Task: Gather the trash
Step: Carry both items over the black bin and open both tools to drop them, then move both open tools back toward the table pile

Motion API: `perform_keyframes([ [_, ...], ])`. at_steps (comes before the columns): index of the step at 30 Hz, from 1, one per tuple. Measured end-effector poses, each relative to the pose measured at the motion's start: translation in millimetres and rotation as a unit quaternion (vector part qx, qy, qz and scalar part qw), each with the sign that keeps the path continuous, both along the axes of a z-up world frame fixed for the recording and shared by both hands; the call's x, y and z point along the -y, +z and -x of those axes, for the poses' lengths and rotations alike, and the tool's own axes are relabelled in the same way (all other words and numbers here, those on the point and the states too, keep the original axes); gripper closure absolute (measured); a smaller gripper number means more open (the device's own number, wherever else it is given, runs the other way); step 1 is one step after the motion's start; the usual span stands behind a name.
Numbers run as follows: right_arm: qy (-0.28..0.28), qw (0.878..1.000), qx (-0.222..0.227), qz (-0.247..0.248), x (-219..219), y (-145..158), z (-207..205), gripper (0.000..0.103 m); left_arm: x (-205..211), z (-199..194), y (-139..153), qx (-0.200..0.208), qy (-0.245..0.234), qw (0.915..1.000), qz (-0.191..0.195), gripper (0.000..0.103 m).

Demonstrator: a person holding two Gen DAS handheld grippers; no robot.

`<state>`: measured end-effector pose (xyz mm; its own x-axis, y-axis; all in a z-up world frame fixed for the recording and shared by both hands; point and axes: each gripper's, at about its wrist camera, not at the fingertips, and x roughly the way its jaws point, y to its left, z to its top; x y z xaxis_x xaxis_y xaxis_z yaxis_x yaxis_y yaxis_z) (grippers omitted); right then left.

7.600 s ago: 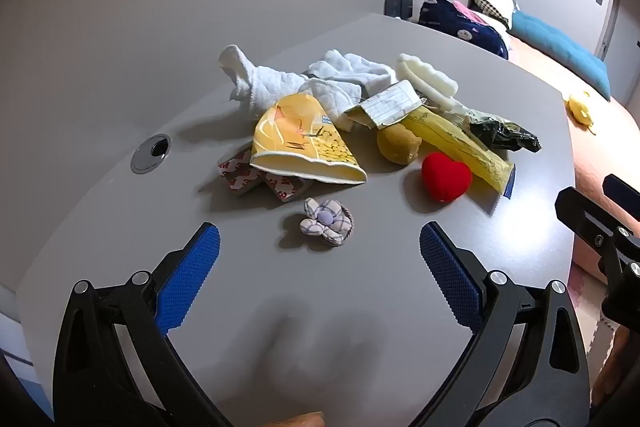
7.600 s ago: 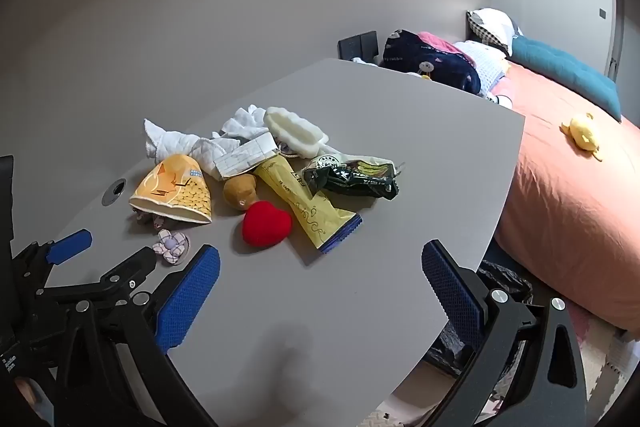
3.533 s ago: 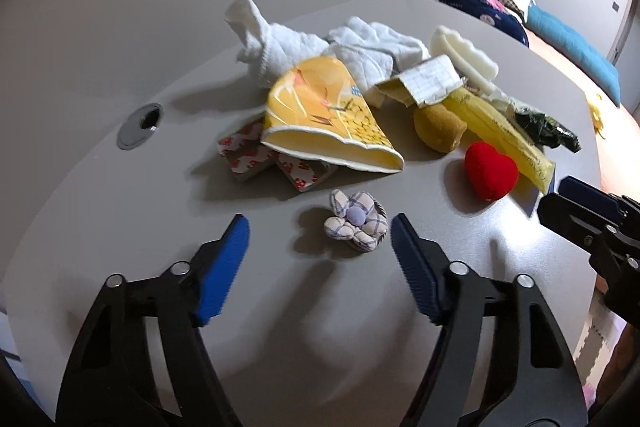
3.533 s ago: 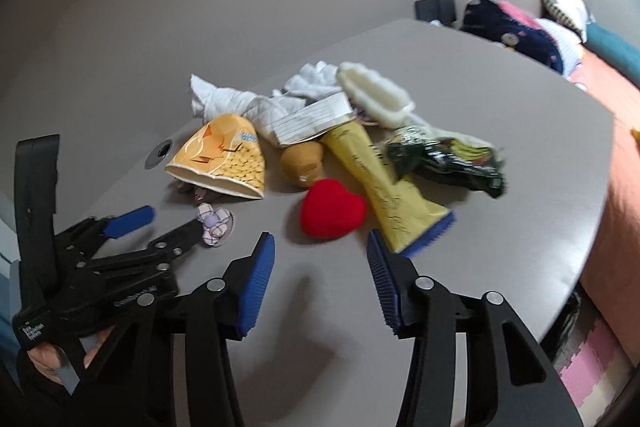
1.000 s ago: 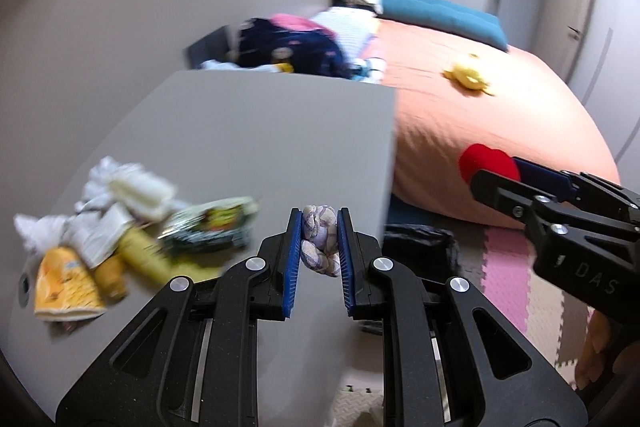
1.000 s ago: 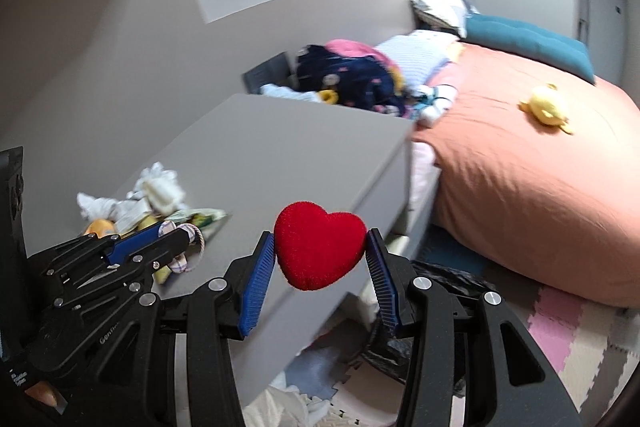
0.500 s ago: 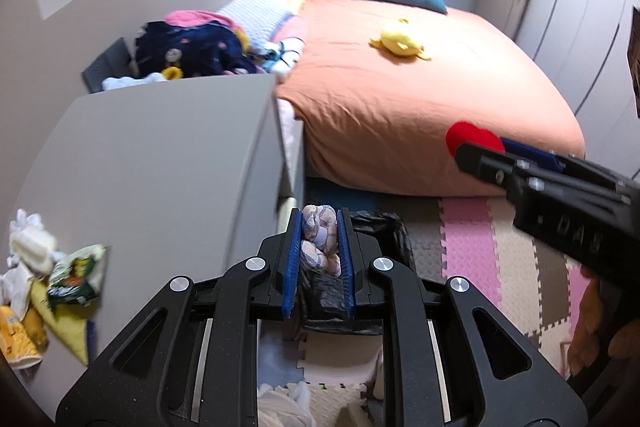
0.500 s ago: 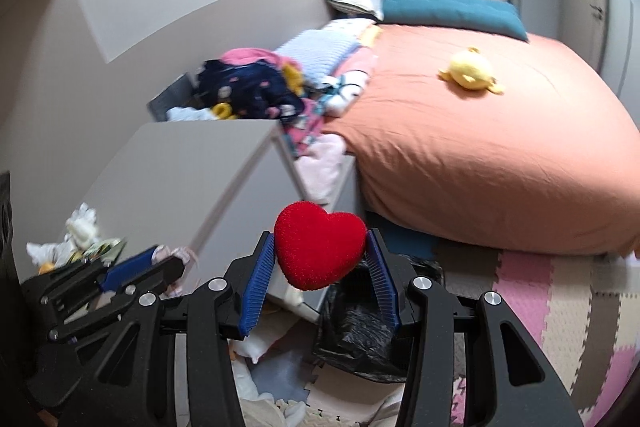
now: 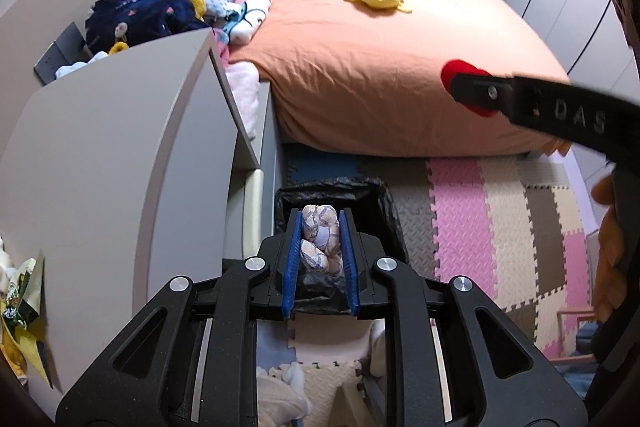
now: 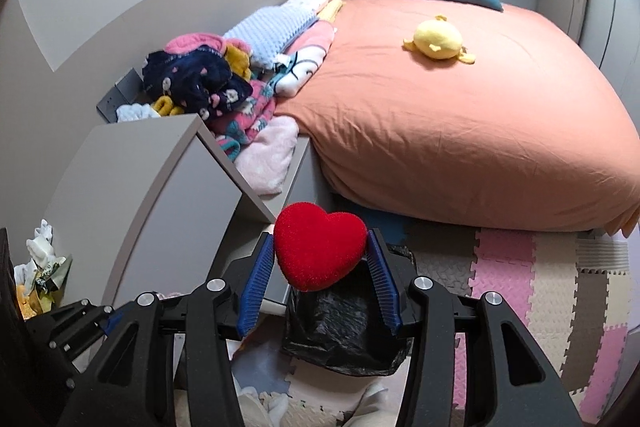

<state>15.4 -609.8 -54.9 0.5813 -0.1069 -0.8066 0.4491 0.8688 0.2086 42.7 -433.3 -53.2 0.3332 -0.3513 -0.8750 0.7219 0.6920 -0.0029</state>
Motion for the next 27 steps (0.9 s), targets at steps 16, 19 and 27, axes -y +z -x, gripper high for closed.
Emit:
perform_keyframes([
  [16,-0.010,1.000,-0.002,0.015,-0.8,10.4,-7.6,0.029,-21.3,-10.5,7.7,0.003,0.038,0.9992,0.007,0.011],
  [19,-0.007,1.000,0.001,0.019,-5.8,14.9,-7.4,0.029,-24.8,-11.0,9.0,0.003,0.040,0.9992,0.008,0.011],
  [27,-0.002,1.000,0.006,0.028,-15.7,26.2,-6.5,0.029,-37.9,-12.0,17.1,0.004,0.048,0.9987,0.018,0.011],
])
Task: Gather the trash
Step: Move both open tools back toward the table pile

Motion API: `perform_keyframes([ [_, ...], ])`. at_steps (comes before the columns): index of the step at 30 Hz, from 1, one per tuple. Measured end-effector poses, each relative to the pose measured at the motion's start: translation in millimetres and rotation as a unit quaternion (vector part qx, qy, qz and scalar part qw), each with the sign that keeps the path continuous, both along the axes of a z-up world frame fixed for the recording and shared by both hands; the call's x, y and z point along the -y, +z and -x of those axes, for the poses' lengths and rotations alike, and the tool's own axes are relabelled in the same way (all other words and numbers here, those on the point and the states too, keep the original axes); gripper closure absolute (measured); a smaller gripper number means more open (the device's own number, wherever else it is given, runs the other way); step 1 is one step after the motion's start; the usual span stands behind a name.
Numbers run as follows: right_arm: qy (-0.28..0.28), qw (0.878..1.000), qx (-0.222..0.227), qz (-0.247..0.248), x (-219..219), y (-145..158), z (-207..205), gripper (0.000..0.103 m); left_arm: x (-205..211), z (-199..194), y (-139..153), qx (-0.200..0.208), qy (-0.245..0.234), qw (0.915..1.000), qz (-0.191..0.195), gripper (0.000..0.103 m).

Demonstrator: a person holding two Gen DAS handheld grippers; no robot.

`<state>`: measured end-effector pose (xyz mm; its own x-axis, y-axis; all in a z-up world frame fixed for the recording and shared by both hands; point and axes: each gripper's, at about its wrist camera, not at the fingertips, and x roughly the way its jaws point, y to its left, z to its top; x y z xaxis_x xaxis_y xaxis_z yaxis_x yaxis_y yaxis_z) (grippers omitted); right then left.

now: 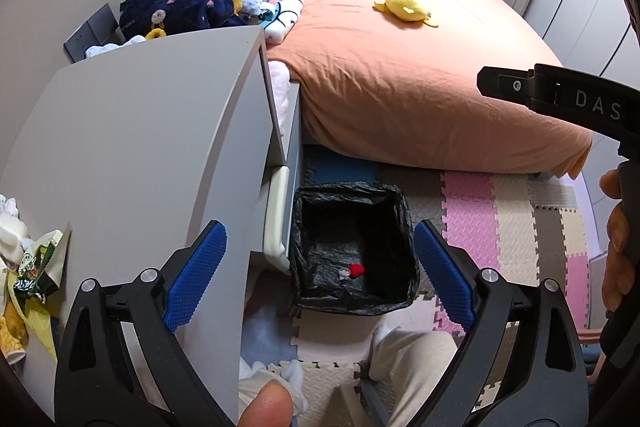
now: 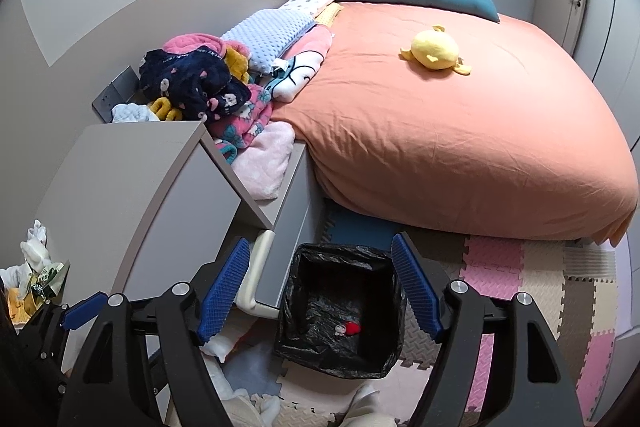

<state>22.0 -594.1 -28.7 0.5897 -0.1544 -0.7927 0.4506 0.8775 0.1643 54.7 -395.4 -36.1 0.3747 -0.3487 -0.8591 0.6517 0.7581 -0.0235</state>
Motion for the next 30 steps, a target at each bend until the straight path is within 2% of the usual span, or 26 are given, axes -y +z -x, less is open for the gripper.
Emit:
perform_keyframes([
  [17,0.045,0.999,0.011,0.007,-55.2,20.3,-7.4,0.028,-51.0,-0.8,17.4,0.003,0.034,0.9992,0.020,0.011],
  [20,0.060,0.998,0.015,0.006,-71.1,23.2,-10.3,0.020,-65.1,-0.4,19.9,0.004,0.042,0.9988,0.024,0.010],
  [30,0.127,0.992,0.019,0.011,-136.0,29.4,-25.3,0.019,-123.7,-1.5,30.0,0.014,0.083,0.9960,0.030,0.008],
])
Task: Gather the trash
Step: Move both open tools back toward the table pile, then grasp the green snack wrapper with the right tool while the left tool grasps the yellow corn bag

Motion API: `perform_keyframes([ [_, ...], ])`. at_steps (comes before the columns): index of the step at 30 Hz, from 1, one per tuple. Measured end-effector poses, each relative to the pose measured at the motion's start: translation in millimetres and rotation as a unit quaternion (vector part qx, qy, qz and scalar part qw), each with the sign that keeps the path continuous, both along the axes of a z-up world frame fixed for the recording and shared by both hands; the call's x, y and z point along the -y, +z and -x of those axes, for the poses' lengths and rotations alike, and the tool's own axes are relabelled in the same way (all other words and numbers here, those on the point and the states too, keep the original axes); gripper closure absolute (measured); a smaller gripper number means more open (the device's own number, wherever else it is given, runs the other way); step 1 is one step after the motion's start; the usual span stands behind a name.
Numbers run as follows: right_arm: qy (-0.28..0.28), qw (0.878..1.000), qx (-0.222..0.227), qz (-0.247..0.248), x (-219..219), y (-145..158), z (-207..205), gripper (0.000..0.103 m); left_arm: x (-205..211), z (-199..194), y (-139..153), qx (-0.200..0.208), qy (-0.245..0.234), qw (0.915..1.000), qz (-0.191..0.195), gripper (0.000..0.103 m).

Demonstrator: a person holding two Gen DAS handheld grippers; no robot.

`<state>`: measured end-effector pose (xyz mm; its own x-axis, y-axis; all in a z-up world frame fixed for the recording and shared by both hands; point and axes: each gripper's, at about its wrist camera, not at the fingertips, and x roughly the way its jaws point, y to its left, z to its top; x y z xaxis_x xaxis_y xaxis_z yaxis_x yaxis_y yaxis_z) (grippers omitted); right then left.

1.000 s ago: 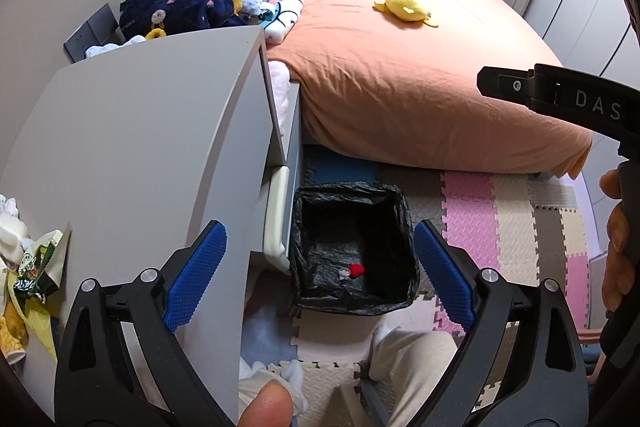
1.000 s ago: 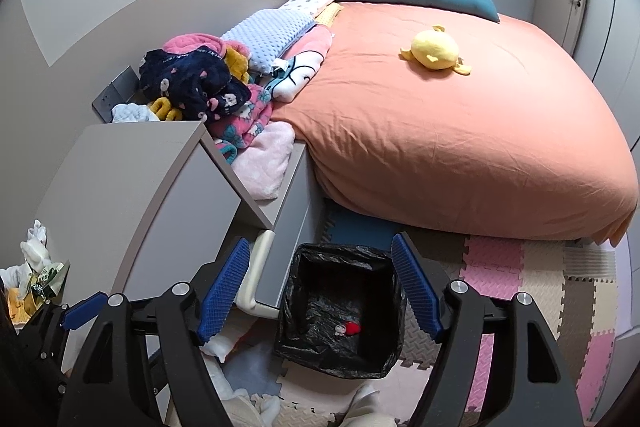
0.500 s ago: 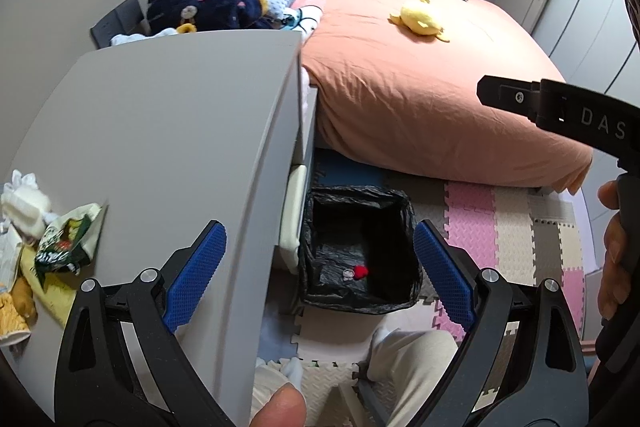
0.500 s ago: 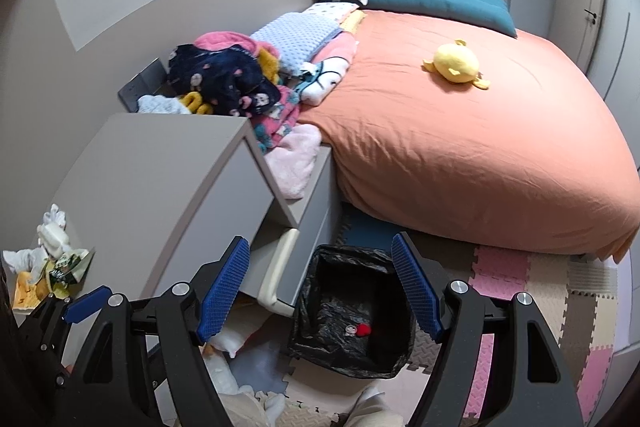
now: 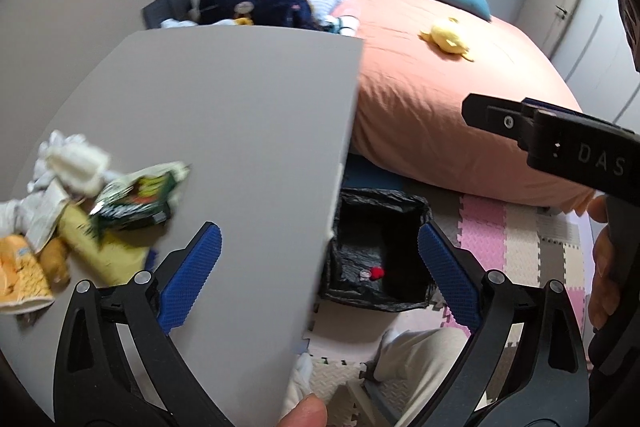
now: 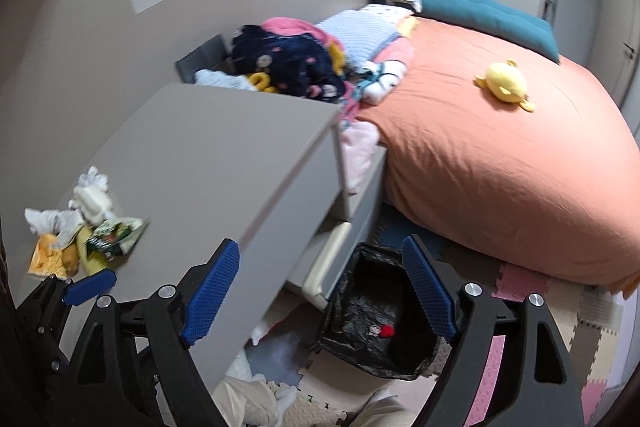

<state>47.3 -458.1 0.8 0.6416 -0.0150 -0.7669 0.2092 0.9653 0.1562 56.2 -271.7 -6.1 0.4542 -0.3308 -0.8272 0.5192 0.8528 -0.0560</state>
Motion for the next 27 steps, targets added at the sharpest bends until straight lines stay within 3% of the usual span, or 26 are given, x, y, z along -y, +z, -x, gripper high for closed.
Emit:
perform_keyframes([
  [14,0.085,0.996,0.002,0.008,-87.4,5.4,-28.1,0.019,-102.5,-13.1,7.1,0.010,0.096,0.9953,0.003,0.008],
  [27,0.155,0.988,-0.009,0.002,-150.1,-4.8,-46.9,0.019,-177.4,-12.4,5.2,0.006,0.176,0.9843,0.000,0.008],
])
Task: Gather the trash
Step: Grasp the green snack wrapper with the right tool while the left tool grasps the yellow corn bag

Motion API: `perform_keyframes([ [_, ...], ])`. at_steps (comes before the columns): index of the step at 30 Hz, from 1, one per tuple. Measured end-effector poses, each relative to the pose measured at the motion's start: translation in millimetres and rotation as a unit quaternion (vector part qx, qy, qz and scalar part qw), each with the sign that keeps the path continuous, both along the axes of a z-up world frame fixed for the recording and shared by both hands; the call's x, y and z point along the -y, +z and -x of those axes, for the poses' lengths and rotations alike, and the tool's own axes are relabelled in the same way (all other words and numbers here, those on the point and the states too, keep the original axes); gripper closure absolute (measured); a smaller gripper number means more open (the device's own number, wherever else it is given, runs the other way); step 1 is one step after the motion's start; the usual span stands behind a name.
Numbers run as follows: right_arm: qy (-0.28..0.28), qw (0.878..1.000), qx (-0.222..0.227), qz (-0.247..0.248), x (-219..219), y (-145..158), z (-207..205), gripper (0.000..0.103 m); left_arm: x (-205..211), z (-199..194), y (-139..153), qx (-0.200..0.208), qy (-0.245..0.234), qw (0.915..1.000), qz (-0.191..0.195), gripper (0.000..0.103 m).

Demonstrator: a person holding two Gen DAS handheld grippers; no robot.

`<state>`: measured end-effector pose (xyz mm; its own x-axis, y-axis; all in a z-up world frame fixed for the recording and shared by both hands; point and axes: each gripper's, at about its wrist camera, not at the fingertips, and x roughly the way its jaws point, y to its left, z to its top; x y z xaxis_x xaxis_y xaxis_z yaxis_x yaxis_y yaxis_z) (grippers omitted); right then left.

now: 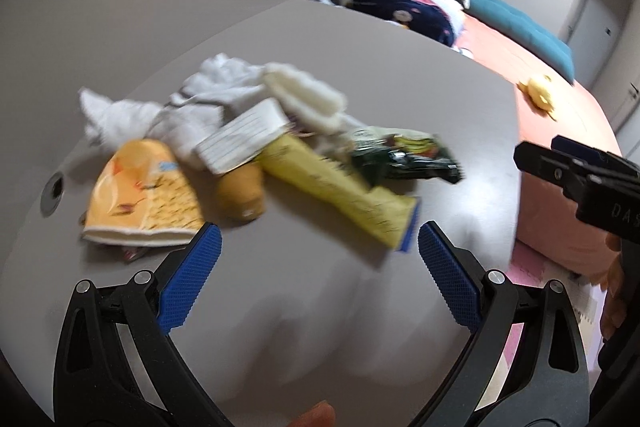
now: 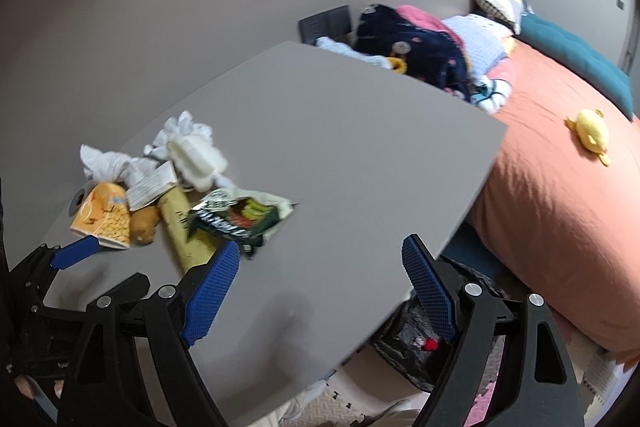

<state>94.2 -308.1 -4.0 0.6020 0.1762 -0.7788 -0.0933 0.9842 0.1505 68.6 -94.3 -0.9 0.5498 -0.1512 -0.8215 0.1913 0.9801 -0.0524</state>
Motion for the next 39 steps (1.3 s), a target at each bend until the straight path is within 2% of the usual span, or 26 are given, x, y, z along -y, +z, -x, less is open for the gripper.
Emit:
perform_keyframes([
  [2,0.008,1.000,-0.005,-0.004,-8.3,-5.0,-2.5,0.019,-12.7,1.2,-0.9,-0.002,0.018,0.9998,0.004,0.008],
  [10,-0.014,0.994,-0.046,-0.094,-15.8,-30.5,-25.8,0.020,-60.8,2.9,-5.7,-0.007,0.091,0.9957,0.012,0.008],
  [15,-0.033,0.989,-0.074,-0.126,-19.1,-45.9,-40.3,0.034,-89.4,3.9,-9.0,-0.012,0.131,0.9907,0.035,0.008],
  [22,-0.027,0.985,-0.096,-0.142,-26.8,-59.8,-48.1,0.045,-121.9,-4.4,-15.1,-0.028,0.178,0.9820,0.057,0.008],
  [26,-0.013,0.984,-0.097,-0.147,-31.3,-60.6,-47.7,0.068,-130.9,-13.1,-15.6,-0.028,0.189,0.9789,0.072,0.008],
  [27,-0.010,0.985,-0.096,-0.145,-32.3,-59.7,-47.4,0.081,-133.1,-15.8,-16.0,-0.029,0.191,0.9782,0.076,0.008],
  [28,-0.008,0.985,-0.095,-0.146,-32.5,-59.3,-47.1,0.089,-135.5,-17.5,-16.3,-0.030,0.191,0.9779,0.080,0.008],
  [32,-0.004,0.986,-0.086,-0.144,-32.7,-55.2,-43.2,0.095,-142.9,-22.6,-18.2,-0.033,0.197,0.9748,0.100,0.008],
  [37,-0.002,0.987,-0.075,-0.144,-30.5,-46.9,-41.2,0.095,-149.2,-25.8,-19.4,-0.034,0.204,0.9714,0.117,0.008],
  [39,-0.002,0.987,-0.073,-0.144,-29.5,-44.2,-40.7,0.095,-148.3,-24.2,-19.2,-0.034,0.202,0.9717,0.118,0.016],
])
